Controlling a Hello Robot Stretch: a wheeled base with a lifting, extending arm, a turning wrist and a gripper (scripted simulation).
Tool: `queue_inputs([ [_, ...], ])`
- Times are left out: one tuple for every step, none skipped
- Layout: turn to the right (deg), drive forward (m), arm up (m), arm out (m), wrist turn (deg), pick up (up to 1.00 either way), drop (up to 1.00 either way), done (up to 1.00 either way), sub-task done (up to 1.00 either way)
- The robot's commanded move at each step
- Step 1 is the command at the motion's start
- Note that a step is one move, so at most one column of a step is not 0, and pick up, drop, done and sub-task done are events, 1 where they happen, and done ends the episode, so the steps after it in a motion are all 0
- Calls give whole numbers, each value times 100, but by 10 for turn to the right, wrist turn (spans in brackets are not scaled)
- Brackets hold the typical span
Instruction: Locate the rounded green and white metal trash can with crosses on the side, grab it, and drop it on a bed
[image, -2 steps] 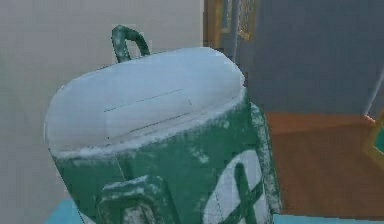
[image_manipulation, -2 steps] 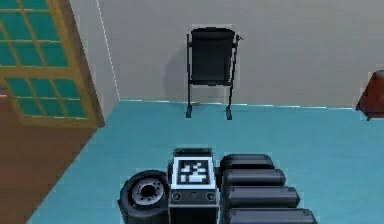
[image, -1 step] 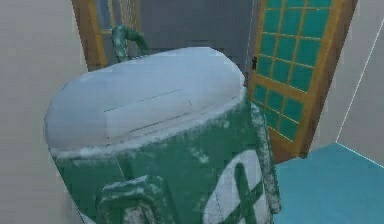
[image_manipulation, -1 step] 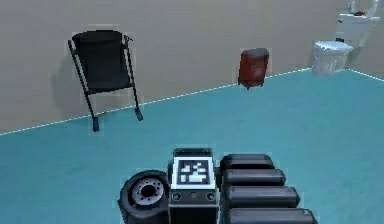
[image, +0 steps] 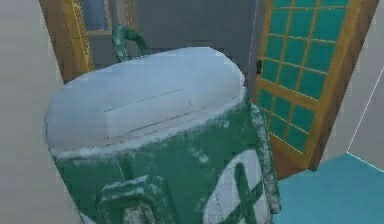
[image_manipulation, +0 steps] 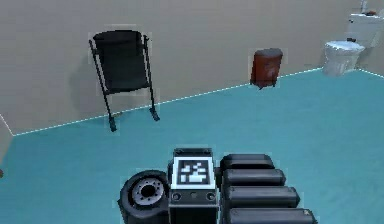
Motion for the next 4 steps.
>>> queue_inputs([
  [120,0,0,0,0,0,0,0,0],
  [0,75,0,0,0,0,0,0,0],
  [-360,0,0,0,0,0,0,0,0],
  [0,100,0,0,0,0,0,0,0],
])
